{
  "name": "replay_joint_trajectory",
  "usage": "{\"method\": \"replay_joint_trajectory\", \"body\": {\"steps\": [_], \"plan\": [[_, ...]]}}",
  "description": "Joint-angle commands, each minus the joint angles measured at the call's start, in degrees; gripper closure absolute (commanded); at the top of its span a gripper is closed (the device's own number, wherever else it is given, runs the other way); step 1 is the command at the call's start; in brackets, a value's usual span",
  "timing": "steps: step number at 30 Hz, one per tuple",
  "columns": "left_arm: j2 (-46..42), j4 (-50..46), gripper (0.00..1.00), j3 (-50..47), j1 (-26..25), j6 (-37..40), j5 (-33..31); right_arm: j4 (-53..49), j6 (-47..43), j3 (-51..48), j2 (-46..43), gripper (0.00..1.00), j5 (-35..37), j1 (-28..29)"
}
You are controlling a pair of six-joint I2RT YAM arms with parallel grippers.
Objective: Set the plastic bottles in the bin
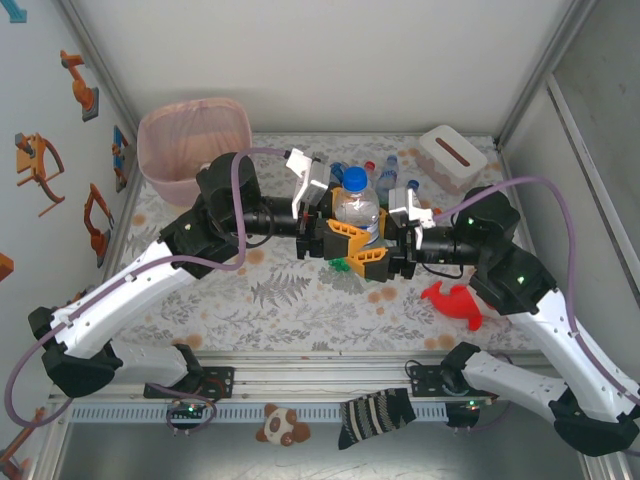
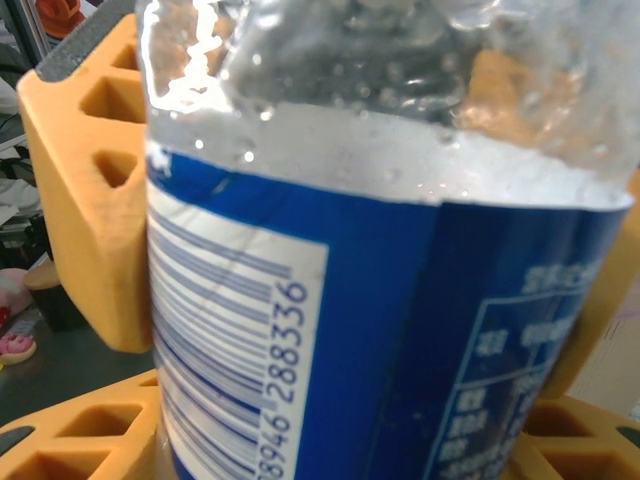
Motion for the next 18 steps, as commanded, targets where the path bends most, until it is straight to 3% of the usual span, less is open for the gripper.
{"method": "replay_joint_trajectory", "body": {"steps": [1, 2, 4, 6, 11, 18], "plan": [[-1.4, 2.8, 0.52, -0.1, -0.4, 1.4, 1.5, 0.2, -0.8, 1.4, -0.5, 0.64, 0.8, 0.6], [-1.5, 2.6, 0.52, -0.2, -0.4, 1.5, 1.3, 0.1, -0.8, 1.3, -0.7, 0.61, 0.9, 0.6], [-2.0, 2.3, 0.52, -0.5, -0.4, 2.0, 0.6, -0.2, -0.8, 1.0, -0.9, 0.44, 1.6, 0.7], [-2.4, 1.3, 0.52, -0.5, -0.4, 2.8, -0.7, -0.7, -0.9, 0.7, -1.6, 0.33, 2.5, 0.7], [-3.9, -1.8, 0.52, -0.5, -0.1, 5.0, -4.2, -1.6, -0.5, -0.8, -3.7, 0.14, 4.6, 0.8], [-6.2, -7.9, 0.52, 0.5, 3.7, 5.7, -11.2, -5.5, -1.0, -1.4, -7.1, 0.1, 9.2, 0.8]]}}
